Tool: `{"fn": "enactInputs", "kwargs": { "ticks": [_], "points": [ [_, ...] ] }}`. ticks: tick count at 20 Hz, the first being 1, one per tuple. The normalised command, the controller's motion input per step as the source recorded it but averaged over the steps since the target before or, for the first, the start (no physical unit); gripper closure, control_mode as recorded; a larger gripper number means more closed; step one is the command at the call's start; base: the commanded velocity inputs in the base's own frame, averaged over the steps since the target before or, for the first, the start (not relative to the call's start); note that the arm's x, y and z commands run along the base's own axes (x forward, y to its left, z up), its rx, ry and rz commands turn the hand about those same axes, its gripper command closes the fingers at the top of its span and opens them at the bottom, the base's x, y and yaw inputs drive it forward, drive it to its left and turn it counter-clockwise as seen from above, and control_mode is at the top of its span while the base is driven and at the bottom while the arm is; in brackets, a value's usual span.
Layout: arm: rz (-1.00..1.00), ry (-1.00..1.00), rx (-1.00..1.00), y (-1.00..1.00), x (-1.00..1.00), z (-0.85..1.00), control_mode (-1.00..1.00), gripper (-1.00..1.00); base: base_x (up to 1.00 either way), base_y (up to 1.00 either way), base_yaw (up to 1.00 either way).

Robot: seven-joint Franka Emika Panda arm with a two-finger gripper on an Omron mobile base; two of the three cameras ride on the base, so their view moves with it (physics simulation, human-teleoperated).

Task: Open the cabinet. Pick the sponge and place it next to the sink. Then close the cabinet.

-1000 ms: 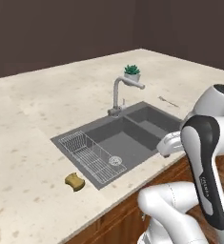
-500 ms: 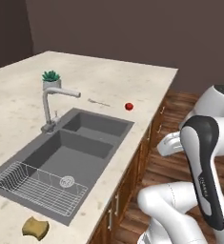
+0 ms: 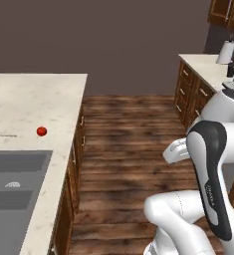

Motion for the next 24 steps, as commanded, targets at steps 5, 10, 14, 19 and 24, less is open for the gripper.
{"fn": "enactInputs", "kwargs": {
  "ticks": [5, 10, 14, 19, 24],
  "points": [
    [0.00, 0.00, 0.00, 0.00, 0.00, 0.00, 1.00, -1.00, 0.50, -0.52, -0.79],
    [0.00, 0.00, 0.00, 0.00, 0.00, 0.00, 1.00, -1.00, 1.00, 0.00, -0.27],
    [0.00, 0.00, 0.00, 0.00, 0.00, 0.00, 1.00, -1.00, 1.00, 0.04, -0.11],
    [0.00, 0.00, 0.00, 0.00, 0.00, 0.00, 1.00, -1.00, 1.00, 0.17, -0.08],
    [0.00, 0.00, 0.00, 0.00, 0.00, 0.00, 1.00, -1.00, 1.00, 0.05, -0.15]
  ]
}}
